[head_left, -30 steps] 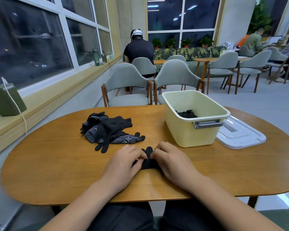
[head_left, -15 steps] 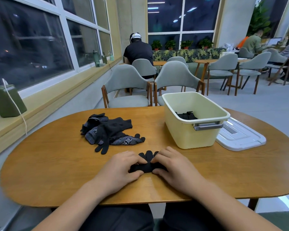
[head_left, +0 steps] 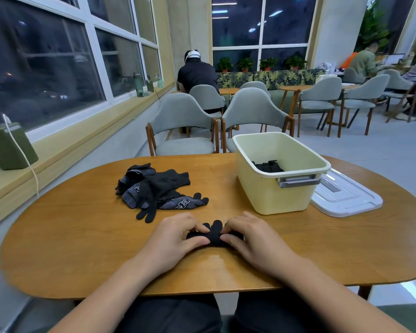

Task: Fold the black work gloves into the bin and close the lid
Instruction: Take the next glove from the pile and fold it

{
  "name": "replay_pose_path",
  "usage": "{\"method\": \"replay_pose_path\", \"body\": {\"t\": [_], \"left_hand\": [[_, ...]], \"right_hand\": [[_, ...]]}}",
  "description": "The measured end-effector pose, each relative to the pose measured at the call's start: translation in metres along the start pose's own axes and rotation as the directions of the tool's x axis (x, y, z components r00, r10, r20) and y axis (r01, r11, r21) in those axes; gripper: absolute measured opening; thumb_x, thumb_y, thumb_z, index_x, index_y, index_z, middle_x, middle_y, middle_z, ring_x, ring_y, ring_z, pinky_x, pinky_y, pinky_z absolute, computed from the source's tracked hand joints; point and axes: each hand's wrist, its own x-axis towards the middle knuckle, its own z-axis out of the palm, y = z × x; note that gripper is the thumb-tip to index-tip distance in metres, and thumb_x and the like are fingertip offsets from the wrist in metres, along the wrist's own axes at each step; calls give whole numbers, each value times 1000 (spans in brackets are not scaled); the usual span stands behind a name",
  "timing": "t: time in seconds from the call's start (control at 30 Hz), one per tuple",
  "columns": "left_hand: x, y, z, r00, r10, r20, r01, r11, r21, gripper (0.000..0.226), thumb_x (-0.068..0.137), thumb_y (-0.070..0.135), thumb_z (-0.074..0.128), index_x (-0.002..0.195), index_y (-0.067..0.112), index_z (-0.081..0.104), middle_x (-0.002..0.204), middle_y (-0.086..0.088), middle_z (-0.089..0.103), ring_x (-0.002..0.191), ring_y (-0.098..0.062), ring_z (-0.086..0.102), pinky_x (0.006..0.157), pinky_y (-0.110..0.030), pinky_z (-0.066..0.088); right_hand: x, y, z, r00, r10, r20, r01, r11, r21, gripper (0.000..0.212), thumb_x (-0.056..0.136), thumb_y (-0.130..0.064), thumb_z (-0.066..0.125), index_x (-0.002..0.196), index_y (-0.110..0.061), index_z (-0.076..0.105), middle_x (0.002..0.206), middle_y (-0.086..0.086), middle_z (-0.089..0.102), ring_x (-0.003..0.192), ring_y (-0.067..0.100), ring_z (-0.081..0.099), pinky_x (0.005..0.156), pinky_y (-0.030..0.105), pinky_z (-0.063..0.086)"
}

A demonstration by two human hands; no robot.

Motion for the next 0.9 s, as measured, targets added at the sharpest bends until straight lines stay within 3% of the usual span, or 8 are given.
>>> {"method": "replay_pose_path", "body": {"t": [0.13, 0.27, 0.43, 0.53, 0.6, 0.7, 0.9], "left_hand": [[5, -3, 4, 999, 12, -49, -9, 998, 70, 26, 93, 54, 75, 114, 39, 81, 105, 24, 65, 106, -2, 62, 92, -32, 54], [11, -1, 9, 994, 61, -94, -47, 988, 149, 18, 98, 44, 73, 112, 34, 80, 103, 23, 61, 103, -4, 60, 89, -34, 54], [18, 2, 16, 985, 121, -125, -96, 977, 192, 10, 101, 32, 73, 108, 29, 80, 101, 22, 63, 100, 0, 59, 87, -30, 54], [16, 3, 14, 981, 164, -106, -138, 965, 225, 13, 101, 33, 73, 109, 27, 80, 102, 20, 66, 99, 0, 59, 87, -25, 52], [14, 4, 13, 975, 202, -91, -172, 949, 265, 19, 101, 39, 71, 111, 26, 80, 102, 18, 67, 96, -2, 58, 84, -23, 50], [10, 3, 15, 976, 208, -58, -179, 930, 322, 35, 96, 54, 71, 117, 28, 79, 104, 17, 65, 97, -6, 59, 83, -25, 51], [10, -1, 16, 984, 172, -50, -148, 936, 318, 39, 95, 56, 71, 123, 30, 77, 109, 19, 65, 101, -5, 57, 85, -27, 54]], "right_hand": [[5, 5, 6, 999, 24, -26, -24, 1000, -16, 19, 108, -46, 60, 105, -30, 69, 105, -16, 62, 99, 4, 47, 84, 31, 50], [13, 9, 11, 995, 73, -61, -76, 995, -62, 24, 107, -47, 59, 103, -27, 71, 110, -11, 50, 103, 10, 50, 83, 30, 50], [22, 8, 17, 987, 43, -155, -76, 974, -213, 21, 107, -38, 63, 95, -22, 70, 95, -6, 53, 88, 18, 52, 71, 31, 42], [23, 5, 19, 980, -18, -196, -46, 948, -314, 10, 101, -27, 70, 94, -20, 68, 90, -4, 56, 81, 21, 52, 65, 35, 46], [22, 2, 19, 984, -24, -175, -34, 947, -320, 7, 100, -23, 70, 96, -20, 66, 92, -3, 55, 77, 20, 53, 59, 34, 47], [19, 3, 19, 984, -18, -175, -35, 955, -294, 8, 100, -25, 68, 96, -20, 64, 90, -3, 53, 70, 21, 55, 52, 31, 35], [7, 6, 11, 991, -37, -132, 8, 978, -210, 17, 107, -42, 57, 102, -26, 62, 96, -11, 55, 84, 14, 56, 63, 31, 48]]}}
